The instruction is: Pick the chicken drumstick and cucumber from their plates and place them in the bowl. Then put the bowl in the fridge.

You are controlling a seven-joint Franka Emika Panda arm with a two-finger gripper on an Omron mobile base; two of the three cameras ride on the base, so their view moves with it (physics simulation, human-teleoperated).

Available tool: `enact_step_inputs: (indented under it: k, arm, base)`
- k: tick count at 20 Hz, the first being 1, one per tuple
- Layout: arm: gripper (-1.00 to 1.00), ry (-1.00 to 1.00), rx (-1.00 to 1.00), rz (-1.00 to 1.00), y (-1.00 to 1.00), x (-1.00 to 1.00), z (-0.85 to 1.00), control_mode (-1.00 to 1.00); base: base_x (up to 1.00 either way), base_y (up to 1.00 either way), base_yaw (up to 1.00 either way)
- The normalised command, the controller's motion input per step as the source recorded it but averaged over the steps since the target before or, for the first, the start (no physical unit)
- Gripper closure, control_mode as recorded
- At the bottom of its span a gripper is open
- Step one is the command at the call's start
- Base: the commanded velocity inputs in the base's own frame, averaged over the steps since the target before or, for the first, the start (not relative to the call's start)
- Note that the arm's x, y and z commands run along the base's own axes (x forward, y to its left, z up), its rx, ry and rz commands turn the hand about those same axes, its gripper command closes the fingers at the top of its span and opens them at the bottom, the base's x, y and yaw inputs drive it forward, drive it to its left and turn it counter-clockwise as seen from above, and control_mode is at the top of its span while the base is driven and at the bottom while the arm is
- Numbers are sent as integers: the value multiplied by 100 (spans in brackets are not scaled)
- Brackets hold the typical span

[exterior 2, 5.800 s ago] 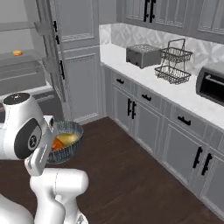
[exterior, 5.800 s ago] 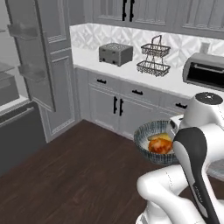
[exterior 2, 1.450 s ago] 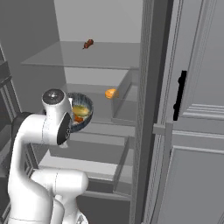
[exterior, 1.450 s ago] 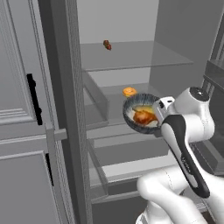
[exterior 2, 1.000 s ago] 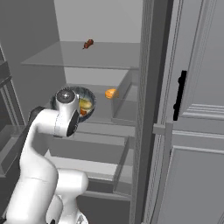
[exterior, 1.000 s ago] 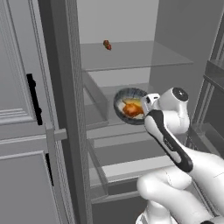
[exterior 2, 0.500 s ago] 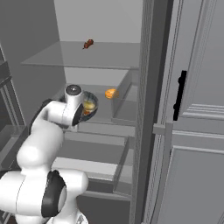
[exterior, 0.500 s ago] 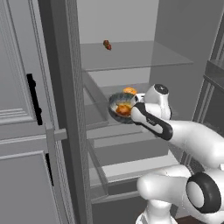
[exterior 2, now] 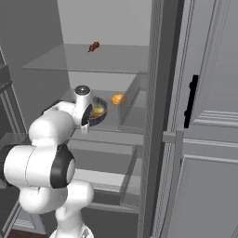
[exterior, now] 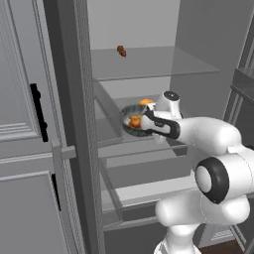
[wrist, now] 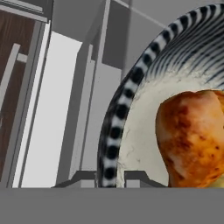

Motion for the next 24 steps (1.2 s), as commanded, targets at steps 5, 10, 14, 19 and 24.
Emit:
enact_step_inputs:
  k: [5, 10, 14, 19, 24]
  arm:
    - [100, 0, -7, 0, 0, 31, -25, -100]
    - [100, 1, -1, 1, 0, 44, -4, -100]
    - [100, 0, 0, 0, 4, 46, -12, -100]
    - [100, 0, 0, 0, 3, 24, -11, -100]
    - [-100, -2, 0, 1, 3, 0, -6, -100]
  base:
    - [0, 0, 0]
    - [0, 0, 0]
    - [0, 0, 0]
    - [0, 0, 0]
    - [0, 0, 0]
